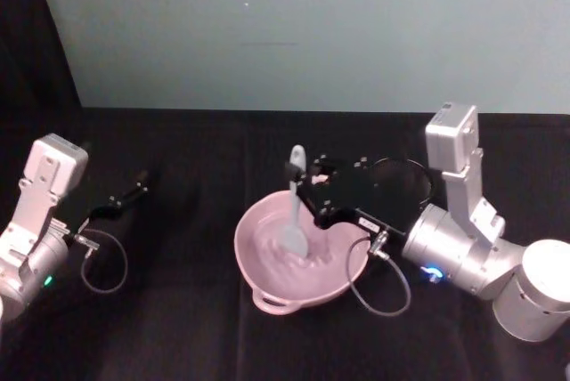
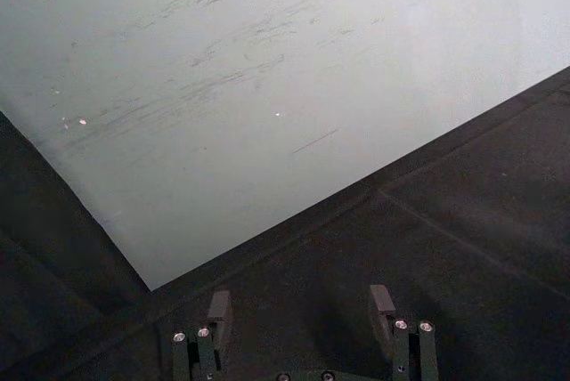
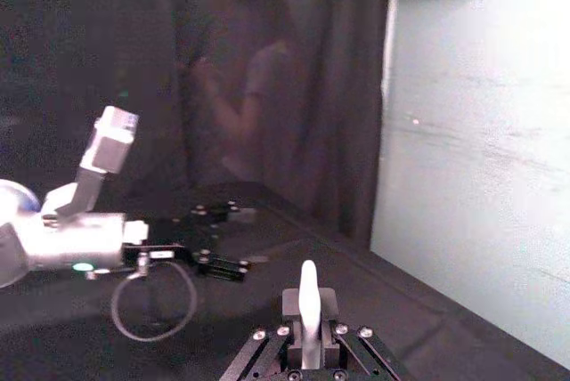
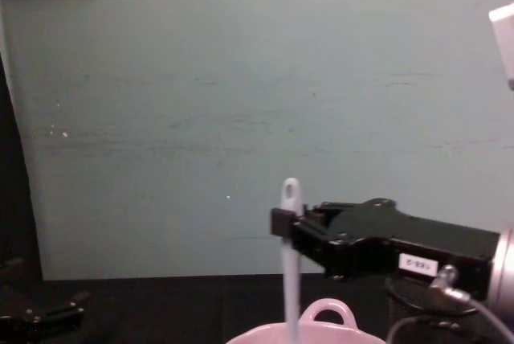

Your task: Use the one hand to pick up the spoon and stir the clear water in the bowl.

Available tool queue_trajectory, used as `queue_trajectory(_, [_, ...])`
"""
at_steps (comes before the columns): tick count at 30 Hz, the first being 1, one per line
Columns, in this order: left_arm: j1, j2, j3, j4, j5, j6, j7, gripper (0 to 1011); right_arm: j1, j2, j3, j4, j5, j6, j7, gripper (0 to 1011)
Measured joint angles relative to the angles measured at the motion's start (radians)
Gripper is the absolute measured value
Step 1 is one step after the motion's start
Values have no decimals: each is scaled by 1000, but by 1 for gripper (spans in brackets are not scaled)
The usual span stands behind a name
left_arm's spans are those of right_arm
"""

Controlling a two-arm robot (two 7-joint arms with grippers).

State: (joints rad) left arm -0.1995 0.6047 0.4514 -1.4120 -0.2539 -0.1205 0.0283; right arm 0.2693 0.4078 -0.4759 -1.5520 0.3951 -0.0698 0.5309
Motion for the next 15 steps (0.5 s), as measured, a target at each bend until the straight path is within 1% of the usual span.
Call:
queue_trajectory(5, [0,0,0,0,0,0,0,1005,6,-15,-24,0,-2,0,12,118])
queue_trajectory(9, [0,0,0,0,0,0,0,1005,18,-36,-39,19,-3,-3,14,118])
queue_trajectory(15, [0,0,0,0,0,0,0,1005,38,-64,-40,64,3,-13,8,118])
